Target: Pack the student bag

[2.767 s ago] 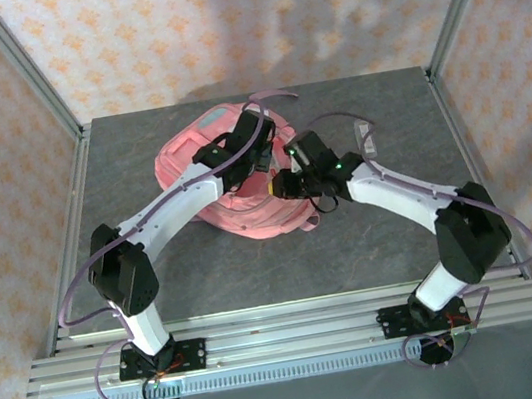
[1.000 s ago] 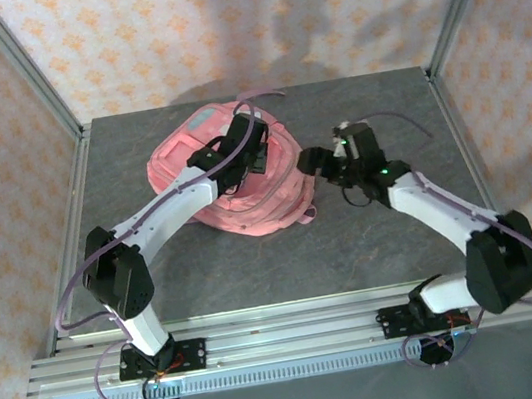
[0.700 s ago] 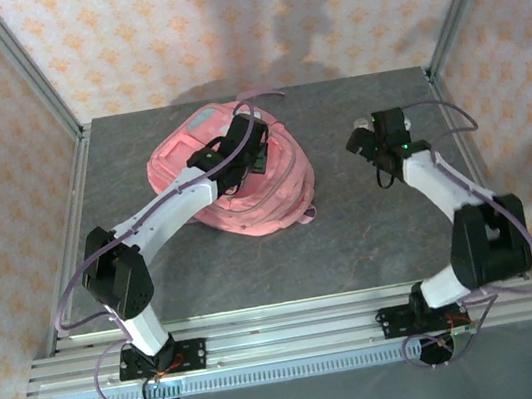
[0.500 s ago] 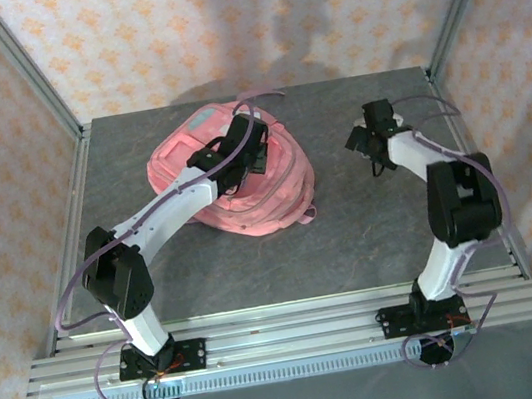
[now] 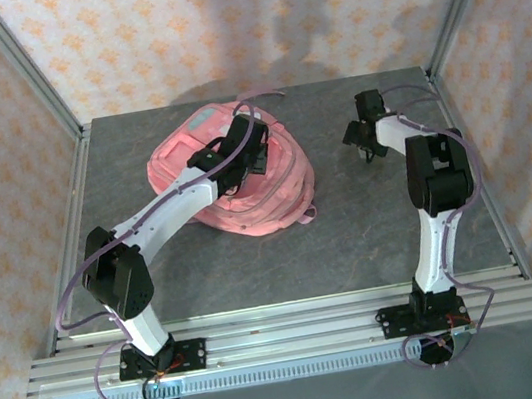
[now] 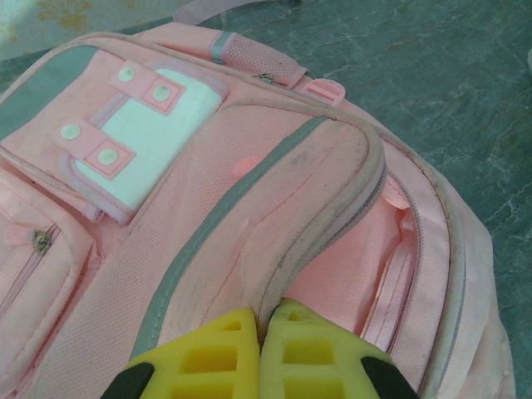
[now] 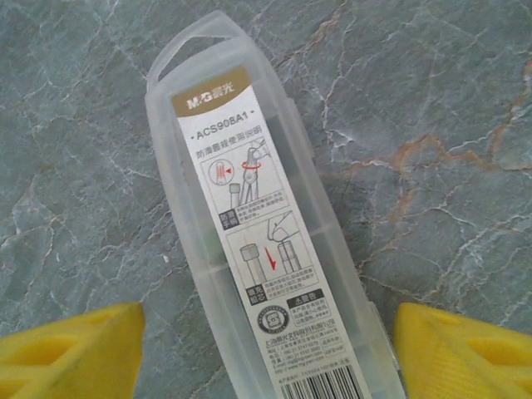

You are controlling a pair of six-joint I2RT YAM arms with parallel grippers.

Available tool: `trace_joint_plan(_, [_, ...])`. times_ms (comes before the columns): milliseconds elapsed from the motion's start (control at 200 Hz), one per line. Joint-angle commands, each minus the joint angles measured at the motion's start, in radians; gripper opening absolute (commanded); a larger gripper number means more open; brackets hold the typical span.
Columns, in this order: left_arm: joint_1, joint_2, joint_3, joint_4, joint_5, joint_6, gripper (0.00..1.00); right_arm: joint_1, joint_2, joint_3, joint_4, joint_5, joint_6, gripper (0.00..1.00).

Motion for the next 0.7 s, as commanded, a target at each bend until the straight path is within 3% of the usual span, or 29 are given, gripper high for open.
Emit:
trace_joint_plan(0, [0.003,-0.044,-0.004,0.046,-0.002,-0.029,0.00,0.014,-0.009,-0.038,-0.039,-0.008,-0.007,0.72])
trace_joint_plan(245, [0.003,-0.047,-0.008,0.045,-0.009,-0.029,0.00,0.043,-0.046,-0.083,-0.072,0.030,0.014,0.32])
trace_joint_plan(606, [0.007,-0.039,-0.001,0.057,-0.009,-0.021,0.00,0.096,-0.375,-0.244,-0.045,-0.020,0.024,0.27])
trace_joint_plan(696, [0.008,-0.036,-0.001,0.060,-0.005,-0.021,0.00,0.101,-0.414,-0.268,-0.051,-0.030,0.021,0.32])
